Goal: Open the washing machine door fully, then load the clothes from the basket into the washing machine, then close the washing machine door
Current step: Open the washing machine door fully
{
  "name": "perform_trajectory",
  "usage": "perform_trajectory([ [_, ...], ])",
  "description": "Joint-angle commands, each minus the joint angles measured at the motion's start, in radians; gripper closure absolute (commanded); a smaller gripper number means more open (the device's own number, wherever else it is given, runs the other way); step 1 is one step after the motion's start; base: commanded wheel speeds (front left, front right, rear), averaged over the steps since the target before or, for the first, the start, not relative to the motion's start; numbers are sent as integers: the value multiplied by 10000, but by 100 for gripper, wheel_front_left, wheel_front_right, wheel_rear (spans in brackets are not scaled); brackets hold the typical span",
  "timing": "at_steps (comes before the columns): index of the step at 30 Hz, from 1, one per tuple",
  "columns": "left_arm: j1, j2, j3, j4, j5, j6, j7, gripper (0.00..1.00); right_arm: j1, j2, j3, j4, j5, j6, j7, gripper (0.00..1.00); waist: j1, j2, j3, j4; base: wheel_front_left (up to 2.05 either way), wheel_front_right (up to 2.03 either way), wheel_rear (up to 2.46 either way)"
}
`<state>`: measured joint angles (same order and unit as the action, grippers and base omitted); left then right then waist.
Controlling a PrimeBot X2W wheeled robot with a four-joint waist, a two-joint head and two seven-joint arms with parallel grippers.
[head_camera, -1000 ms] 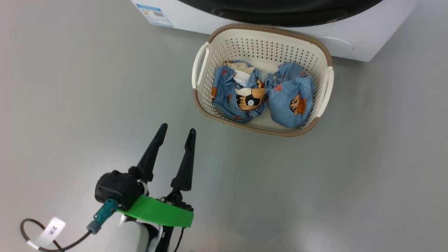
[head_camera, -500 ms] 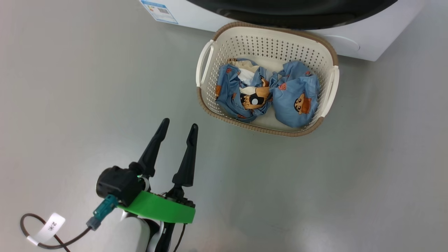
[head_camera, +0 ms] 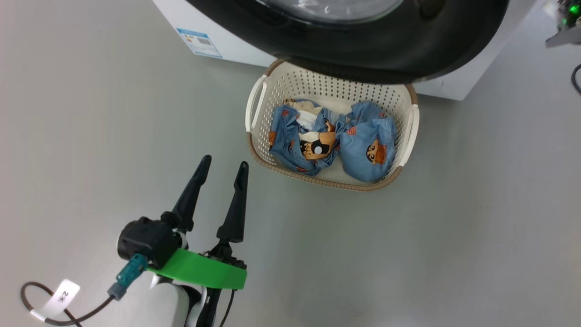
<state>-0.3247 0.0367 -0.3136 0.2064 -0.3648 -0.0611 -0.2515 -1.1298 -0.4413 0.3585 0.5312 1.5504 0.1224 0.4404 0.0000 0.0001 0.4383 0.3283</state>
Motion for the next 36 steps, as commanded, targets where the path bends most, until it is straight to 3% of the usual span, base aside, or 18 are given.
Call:
perform_trajectory([
  [1,150,135,381,-161,127,-8,-103,0,336,341,208,-376,69,83,136,100,0,-1,-191,-99,0,0,0],
  [21,970,135,1036,164,772,-228,-103,0,2252,987,835,-934,299,83,576,100,0,-1,-1818,-365,0,0,0],
  [36,1365,135,1267,146,866,-303,-103,0,3112,1290,1576,-1541,158,83,948,100,0,-1,-2344,-293,0,0,0],
])
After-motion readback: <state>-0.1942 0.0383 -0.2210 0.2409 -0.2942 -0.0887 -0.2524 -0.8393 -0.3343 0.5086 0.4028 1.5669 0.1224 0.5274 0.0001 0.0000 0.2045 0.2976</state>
